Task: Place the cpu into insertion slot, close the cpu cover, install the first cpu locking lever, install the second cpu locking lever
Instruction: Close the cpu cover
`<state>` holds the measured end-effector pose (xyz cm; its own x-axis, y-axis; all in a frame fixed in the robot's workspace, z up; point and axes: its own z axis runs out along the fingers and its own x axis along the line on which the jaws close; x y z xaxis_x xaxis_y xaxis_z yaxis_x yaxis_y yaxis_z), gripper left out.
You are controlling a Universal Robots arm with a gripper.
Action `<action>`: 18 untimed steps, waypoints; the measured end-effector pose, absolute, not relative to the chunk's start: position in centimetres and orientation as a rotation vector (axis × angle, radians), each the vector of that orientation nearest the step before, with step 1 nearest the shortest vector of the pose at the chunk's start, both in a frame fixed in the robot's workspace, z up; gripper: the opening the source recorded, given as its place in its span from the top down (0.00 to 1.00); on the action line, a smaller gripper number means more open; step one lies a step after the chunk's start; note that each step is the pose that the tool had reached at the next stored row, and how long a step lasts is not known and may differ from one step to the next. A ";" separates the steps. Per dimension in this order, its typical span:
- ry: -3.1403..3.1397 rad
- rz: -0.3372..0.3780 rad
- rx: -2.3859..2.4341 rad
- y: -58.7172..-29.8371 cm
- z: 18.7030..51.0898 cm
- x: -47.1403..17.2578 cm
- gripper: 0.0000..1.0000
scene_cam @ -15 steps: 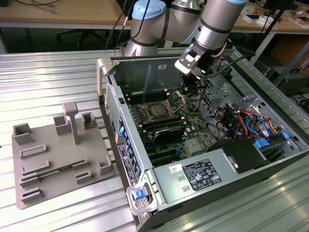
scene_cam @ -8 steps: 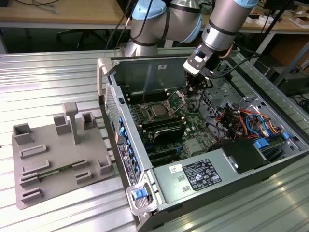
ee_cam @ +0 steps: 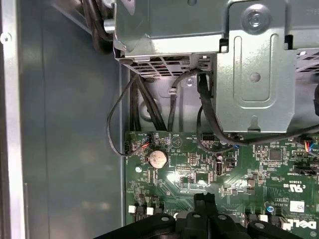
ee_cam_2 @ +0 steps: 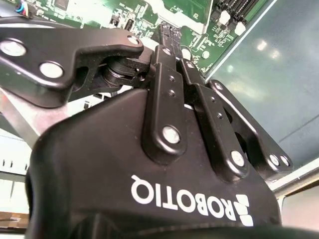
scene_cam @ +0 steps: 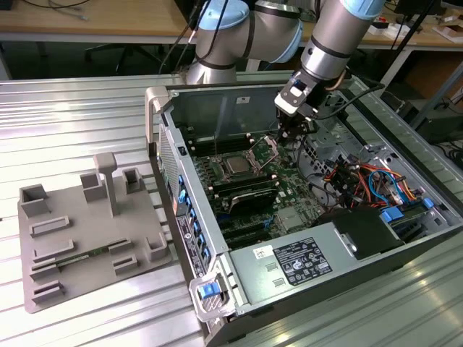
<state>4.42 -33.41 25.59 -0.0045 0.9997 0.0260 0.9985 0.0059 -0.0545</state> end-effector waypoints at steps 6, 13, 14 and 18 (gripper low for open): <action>-2.190 0.025 -2.178 -33.4 25.2 2.6 0.89; -2.204 -0.010 -2.191 -33.4 25.6 -0.9 0.89; -2.205 -0.011 -2.192 -33.4 25.6 -1.2 0.89; -2.225 -0.023 -2.164 -33.4 25.2 -2.1 0.89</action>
<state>-2.13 -33.40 25.22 -0.0277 0.9989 0.0373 0.9995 0.0283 -0.0159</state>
